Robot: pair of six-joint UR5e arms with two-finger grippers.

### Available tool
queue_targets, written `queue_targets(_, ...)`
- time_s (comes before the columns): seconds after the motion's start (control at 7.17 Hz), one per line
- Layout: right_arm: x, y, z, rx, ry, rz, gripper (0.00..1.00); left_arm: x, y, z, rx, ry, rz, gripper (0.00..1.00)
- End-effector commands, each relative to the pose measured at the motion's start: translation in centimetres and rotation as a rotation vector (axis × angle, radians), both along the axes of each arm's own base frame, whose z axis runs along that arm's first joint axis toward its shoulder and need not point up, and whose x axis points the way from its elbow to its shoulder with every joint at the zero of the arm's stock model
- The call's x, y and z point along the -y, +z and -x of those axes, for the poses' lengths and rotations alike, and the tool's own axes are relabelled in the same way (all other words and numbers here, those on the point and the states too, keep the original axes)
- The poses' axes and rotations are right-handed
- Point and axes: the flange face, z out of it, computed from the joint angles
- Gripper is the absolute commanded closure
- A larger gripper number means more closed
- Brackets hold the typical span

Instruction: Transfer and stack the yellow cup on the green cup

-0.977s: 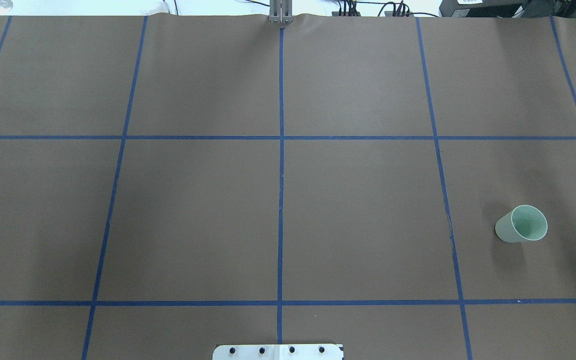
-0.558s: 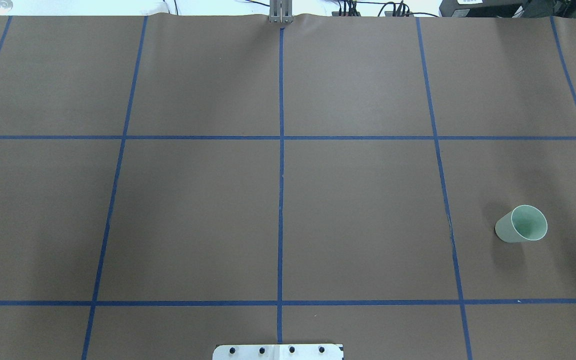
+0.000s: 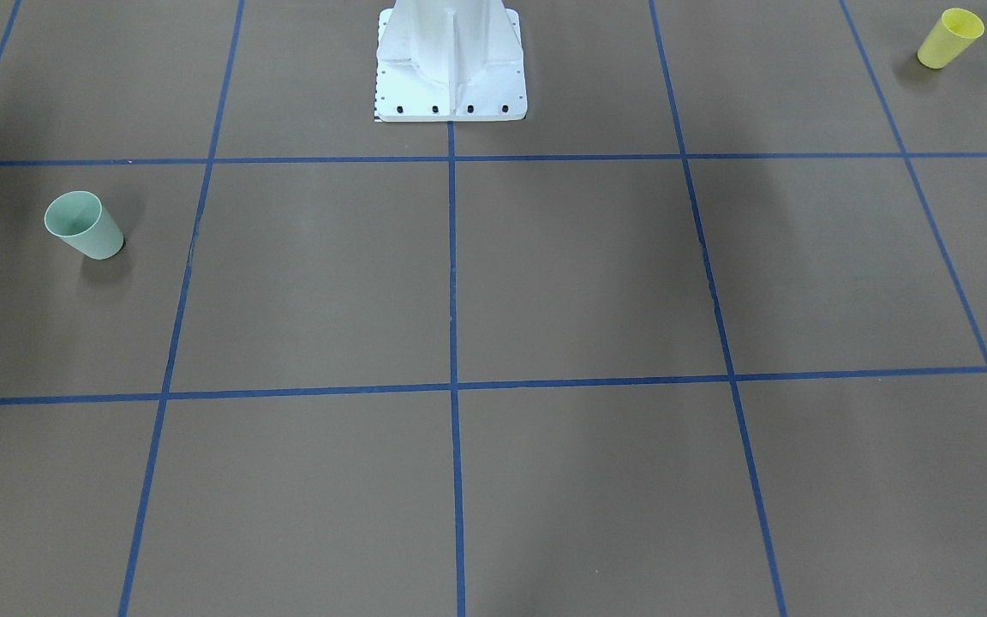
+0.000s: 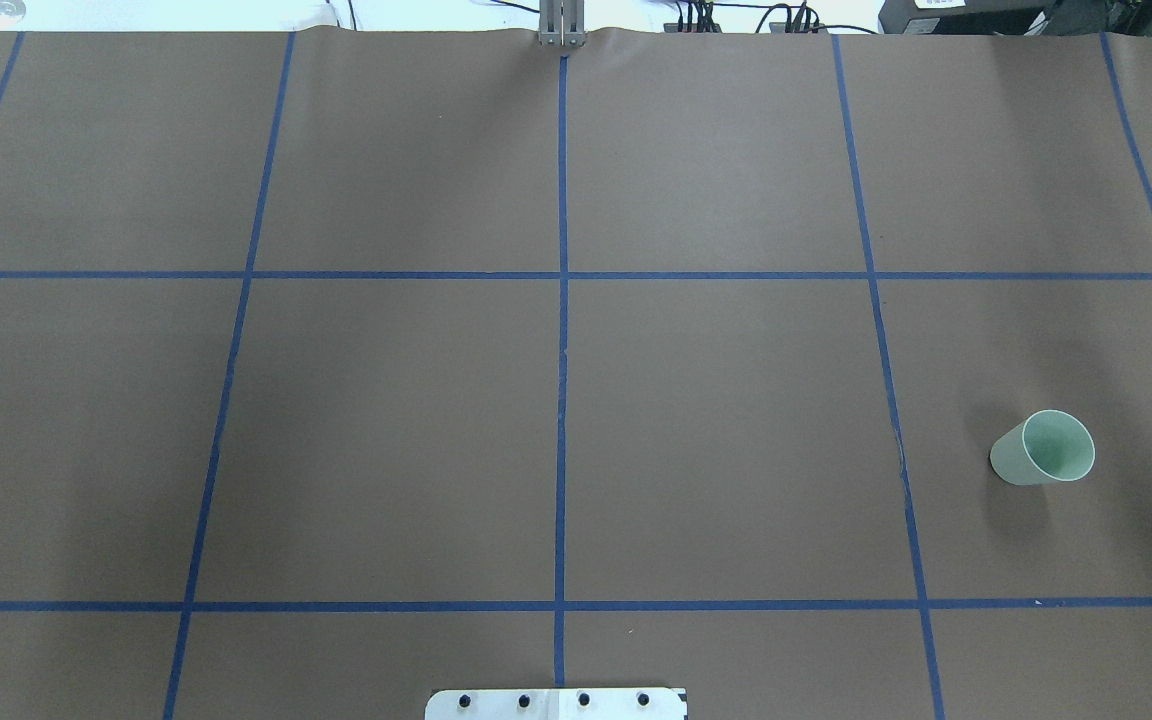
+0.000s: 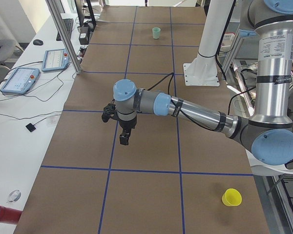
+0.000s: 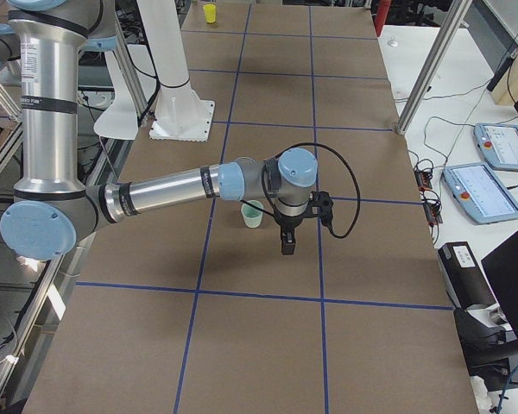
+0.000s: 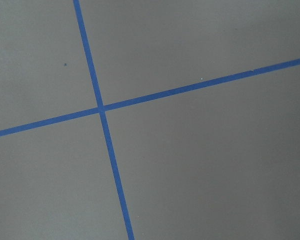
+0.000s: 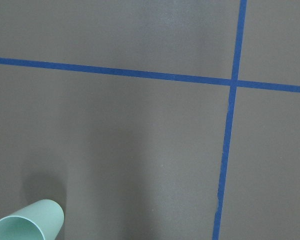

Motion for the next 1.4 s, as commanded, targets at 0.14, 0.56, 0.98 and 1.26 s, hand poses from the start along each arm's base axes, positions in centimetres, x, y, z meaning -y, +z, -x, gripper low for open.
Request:
queue_targets(0.14, -1.3, 0.7, 0.1, 0.026, -0.003, -0.016, 0.00, 0.2, -0.2, -0.4, -0.004, 0.008, -0.021, 0.00)
queue_targets(0.56, -1.2, 1.2, 0.1, 0.032, 0.006, 0.006, 0.00, -0.5, -0.3, -3.0, -0.066, -0.152, 0.203, 0.00)
queue_targets(0.98, -1.3, 2.8, 0.3, 0.069, -0.004, -0.009, 0.00, -0.5, -0.8, -7.7, -0.048, -0.412, 0.510, 0.00)
queue_targets(1.26, -1.2, 3.0, 0.5, 0.078, -0.008, -0.020, 0.00, -1.1, -0.1, -12.8, 0.091, -0.600, 0.645, 0.00)
